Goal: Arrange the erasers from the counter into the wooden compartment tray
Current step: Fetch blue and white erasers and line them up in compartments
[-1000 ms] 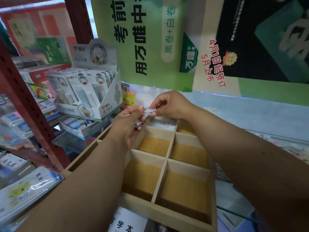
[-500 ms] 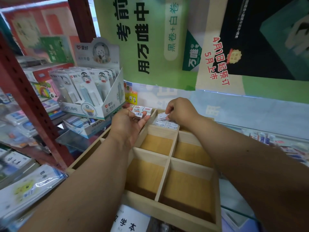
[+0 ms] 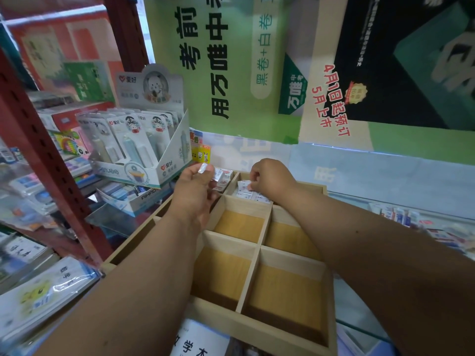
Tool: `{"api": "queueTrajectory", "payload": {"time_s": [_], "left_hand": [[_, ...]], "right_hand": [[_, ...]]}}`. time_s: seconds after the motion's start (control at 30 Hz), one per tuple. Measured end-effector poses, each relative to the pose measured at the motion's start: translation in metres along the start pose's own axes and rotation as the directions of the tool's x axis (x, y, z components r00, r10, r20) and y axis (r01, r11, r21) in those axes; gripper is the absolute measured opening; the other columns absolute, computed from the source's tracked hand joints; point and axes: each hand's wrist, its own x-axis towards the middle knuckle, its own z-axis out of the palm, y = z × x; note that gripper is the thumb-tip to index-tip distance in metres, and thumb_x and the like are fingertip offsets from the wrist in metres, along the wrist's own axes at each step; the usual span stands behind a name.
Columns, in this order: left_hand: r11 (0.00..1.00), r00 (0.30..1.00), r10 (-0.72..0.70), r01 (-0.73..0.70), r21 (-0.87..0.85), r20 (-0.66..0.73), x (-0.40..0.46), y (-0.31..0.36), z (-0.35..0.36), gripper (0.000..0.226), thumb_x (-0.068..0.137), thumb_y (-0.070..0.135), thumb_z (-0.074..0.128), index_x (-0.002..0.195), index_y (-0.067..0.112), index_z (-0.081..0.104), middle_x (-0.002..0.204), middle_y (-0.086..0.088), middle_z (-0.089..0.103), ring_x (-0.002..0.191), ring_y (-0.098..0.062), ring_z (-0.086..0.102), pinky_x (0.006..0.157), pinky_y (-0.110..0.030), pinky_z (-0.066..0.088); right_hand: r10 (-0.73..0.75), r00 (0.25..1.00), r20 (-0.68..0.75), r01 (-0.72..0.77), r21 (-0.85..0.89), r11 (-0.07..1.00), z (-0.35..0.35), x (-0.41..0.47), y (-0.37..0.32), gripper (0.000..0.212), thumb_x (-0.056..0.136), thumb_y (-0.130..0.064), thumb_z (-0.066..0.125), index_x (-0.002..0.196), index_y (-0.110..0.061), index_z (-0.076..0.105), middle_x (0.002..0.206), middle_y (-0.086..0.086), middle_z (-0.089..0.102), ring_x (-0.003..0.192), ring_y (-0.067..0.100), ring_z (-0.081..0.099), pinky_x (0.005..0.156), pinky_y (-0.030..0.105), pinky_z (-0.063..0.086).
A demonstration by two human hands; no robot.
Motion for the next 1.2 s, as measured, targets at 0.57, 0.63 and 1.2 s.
{"api": "queueTrajectory", "payload": {"time_s": [0.57, 0.63, 1.2], "left_hand": [[0.995, 0.993, -0.001, 0.013, -0.099, 0.118, -0.002, 0.002, 0.002, 0.002, 0.097, 0.009, 0.054, 0.099, 0.01, 0.053, 0.082, -0.01, 0.066, 0.069, -0.013, 0.068, 0.063, -0.022, 0.058], [0.997, 0.99, 0.008, 0.004, -0.083, 0.143, -0.006, 0.001, 0.003, 0.002, 0.097, 0.011, 0.054, 0.096, 0.011, 0.053, 0.079, -0.009, 0.066, 0.069, -0.012, 0.069, 0.066, -0.021, 0.056], [0.997, 0.998, -0.059, 0.059, -0.039, 0.014, -0.004, 0.006, 0.005, 0.026, 0.098, 0.038, 0.053, 0.109, 0.014, 0.057, 0.068, 0.003, 0.053, 0.05, -0.007, 0.047, 0.044, -0.019, 0.037]], "right_hand": [[-0.292, 0.949, -0.121, 0.316, 0.378, 0.87, -0.032, -0.014, -0.032, 0.022, 0.073, -0.009, 0.076, 0.091, -0.018, 0.068, 0.088, -0.005, 0.065, 0.077, 0.009, 0.059, 0.07, 0.019, 0.047], [-0.326, 0.935, -0.139, 0.352, 0.257, 0.9, -0.03, -0.017, -0.033, 0.015, 0.075, -0.009, 0.075, 0.088, -0.013, 0.071, 0.086, -0.002, 0.066, 0.076, 0.011, 0.059, 0.07, 0.023, 0.047], [-0.008, 0.999, 0.039, 0.019, -0.302, 0.953, -0.036, -0.004, 0.007, 0.011, 0.078, -0.007, 0.064, 0.085, -0.003, 0.072, 0.093, 0.011, 0.069, 0.088, 0.026, 0.062, 0.07, 0.029, 0.048]]}}
